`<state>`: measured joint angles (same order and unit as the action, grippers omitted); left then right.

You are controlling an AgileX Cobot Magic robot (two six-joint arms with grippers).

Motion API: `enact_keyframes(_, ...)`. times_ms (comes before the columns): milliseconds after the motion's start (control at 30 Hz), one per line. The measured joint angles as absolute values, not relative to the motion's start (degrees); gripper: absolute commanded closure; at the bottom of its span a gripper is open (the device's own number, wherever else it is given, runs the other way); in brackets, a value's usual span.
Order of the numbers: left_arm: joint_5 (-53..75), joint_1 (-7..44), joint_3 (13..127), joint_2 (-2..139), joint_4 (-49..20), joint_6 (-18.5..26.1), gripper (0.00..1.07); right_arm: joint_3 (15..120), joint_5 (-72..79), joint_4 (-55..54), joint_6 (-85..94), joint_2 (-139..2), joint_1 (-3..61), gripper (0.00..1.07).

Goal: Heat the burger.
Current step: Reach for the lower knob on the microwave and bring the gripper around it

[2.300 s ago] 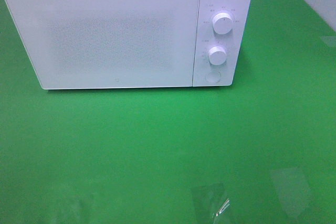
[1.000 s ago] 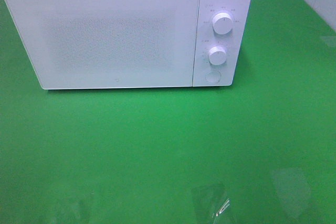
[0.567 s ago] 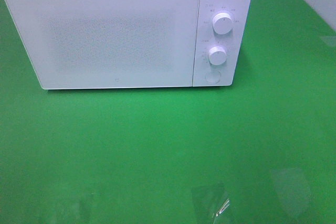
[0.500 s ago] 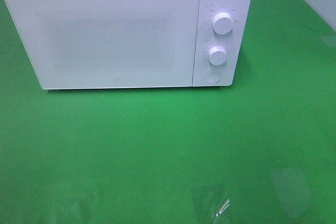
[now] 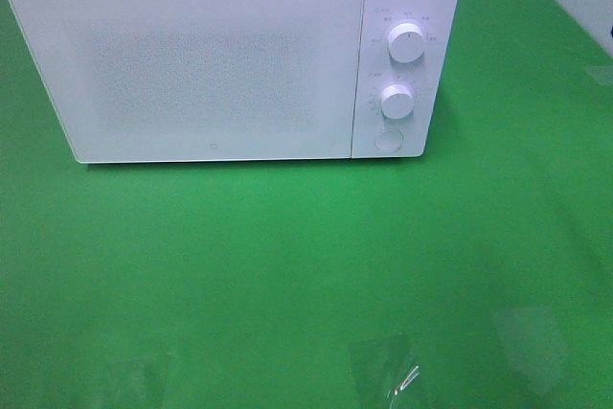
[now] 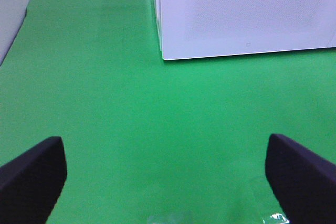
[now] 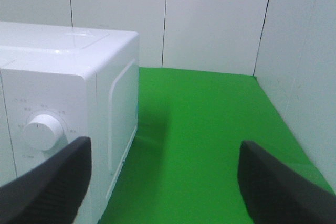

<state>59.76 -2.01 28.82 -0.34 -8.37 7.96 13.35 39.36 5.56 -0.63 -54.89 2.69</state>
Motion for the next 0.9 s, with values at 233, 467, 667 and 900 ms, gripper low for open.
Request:
enact_keyframes(233, 59.8, -2.0, 28.8, -0.3, -8.4, 8.0, 0.12, 13.3, 46.3, 5.3, 0.3, -65.4, 2.7, 0.31)
enact_keyframes(467, 59.8, -2.0, 28.8, -0.3, -8.4, 8.0, 0.12, 13.5, 53.7, -1.7, 3.8, -77.2, 6.0, 0.31)
enact_keyframes(667, 59.8, -2.0, 28.8, -0.3, -8.4, 8.0, 0.12, 13.5, 62.5, -16.5, 11.7, -83.7, 17.2, 0.31)
enact_keyframes(900, 59.8, -2.0, 28.8, -0.3, -8.4, 8.0, 0.12, 15.5, 68.4, -31.1, 12.8, -90.4, 28.5, 0.31)
